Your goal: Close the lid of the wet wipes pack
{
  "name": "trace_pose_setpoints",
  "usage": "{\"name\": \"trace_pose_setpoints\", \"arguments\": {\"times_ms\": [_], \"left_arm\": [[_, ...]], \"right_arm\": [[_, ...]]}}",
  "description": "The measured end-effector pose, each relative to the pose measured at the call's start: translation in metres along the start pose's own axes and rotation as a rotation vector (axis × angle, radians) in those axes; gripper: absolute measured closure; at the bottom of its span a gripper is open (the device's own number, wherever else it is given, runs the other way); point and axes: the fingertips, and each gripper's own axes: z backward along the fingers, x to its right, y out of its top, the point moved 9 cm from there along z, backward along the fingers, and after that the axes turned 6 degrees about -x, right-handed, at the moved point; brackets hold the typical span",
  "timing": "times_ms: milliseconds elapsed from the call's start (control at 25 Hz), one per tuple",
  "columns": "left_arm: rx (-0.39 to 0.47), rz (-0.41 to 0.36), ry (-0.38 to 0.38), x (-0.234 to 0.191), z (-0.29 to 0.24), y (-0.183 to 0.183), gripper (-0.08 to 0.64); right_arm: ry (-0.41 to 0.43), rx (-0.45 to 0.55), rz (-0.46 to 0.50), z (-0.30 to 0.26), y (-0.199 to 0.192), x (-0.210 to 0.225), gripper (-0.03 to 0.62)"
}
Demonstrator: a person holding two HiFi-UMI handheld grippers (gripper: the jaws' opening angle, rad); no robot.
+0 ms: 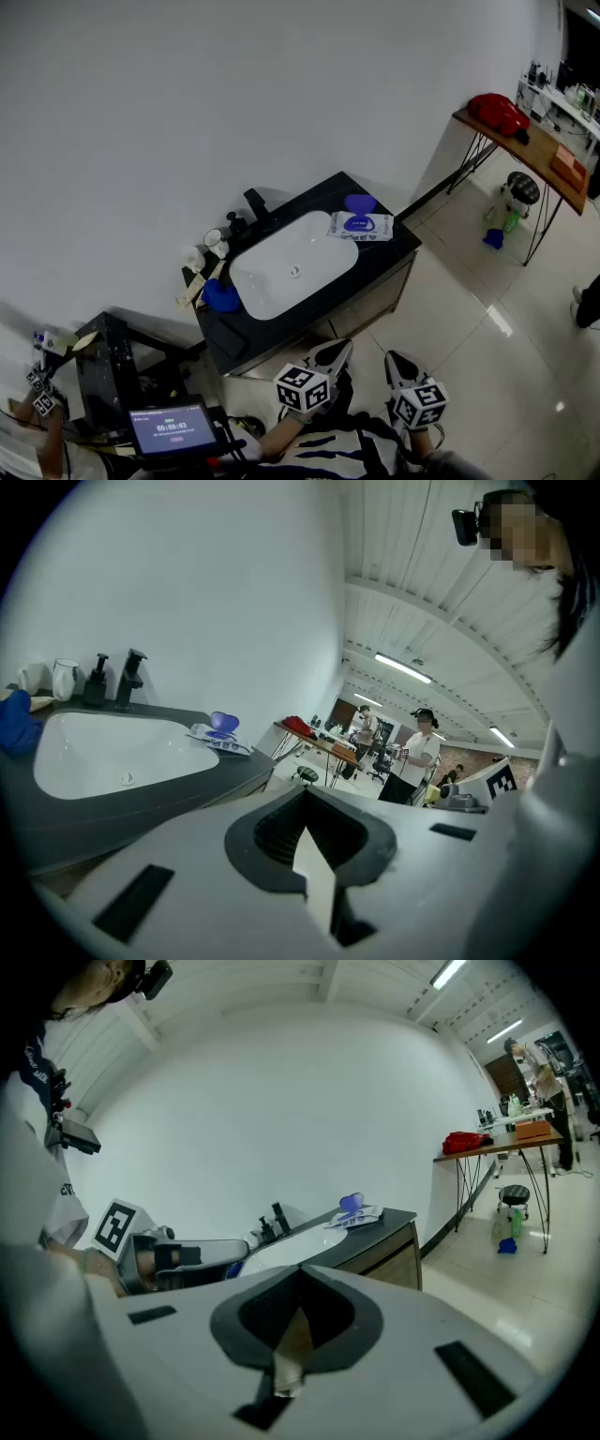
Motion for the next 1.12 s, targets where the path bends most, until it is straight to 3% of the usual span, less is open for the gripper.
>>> {"name": "trace_pose_setpoints", "arguments": {"times_ms": [680,1120], "left_arm": [[0.029,0.019,-0.034,-0.158,-0.1,0.123,0.559],[-0.021,0.058,-0.057,-0.211,-0.159,0.136,0.56]], "right_arm": [[-0.085,0.023,-0.007,-0.151,0.108,0.044,0.594],[-0.154,-0.016,0.024,-0.194,0.162,0.083,0.594]]}}
